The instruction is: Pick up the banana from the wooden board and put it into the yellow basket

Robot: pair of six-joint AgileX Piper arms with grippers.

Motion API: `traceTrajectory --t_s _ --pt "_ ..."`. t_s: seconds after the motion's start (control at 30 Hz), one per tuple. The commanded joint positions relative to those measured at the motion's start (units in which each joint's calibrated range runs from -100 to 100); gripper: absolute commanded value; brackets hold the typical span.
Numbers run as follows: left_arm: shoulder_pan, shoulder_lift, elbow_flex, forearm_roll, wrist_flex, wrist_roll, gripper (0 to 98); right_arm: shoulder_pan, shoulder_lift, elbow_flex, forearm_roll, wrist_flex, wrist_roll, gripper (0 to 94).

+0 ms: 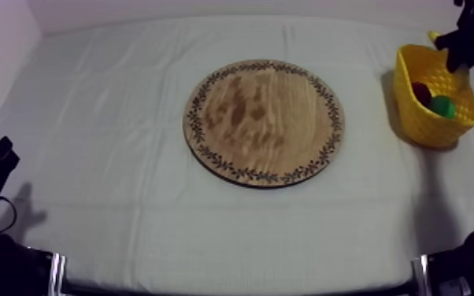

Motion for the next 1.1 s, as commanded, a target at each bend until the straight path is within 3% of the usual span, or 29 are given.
traceTrajectory --t_s 0.0,0.37,0.53,0.77,1.07 --pt "0.0 0.0 0.0 -0.01 0.0 0.0 0.1 0.0 2.2 -0.2 0.2 0.1 -0.2 28.8" --pt "0.0 0.0 0.0 -0.01 0.0 0.0 0.1 -1.3 10.0 -6.1 -0.5 2.3 -3.5 65.4" --pt "0.0 0.0 0.0 -0.01 0.0 0.0 0.1 -1.3 10.8 -6.5 -1.8 3.3 -4.0 76.5" --pt "0.0 0.0 0.0 -0.01 0.0 0.0 0.1 -1.2 9.1 -4.7 -2.8 4.0 -3.4 84.4" --pt "0.0 0.0 0.0 -0.01 0.0 0.0 0.1 -0.6 -0.7 -1.4 -4.1 2.8 -2.9 82.9"
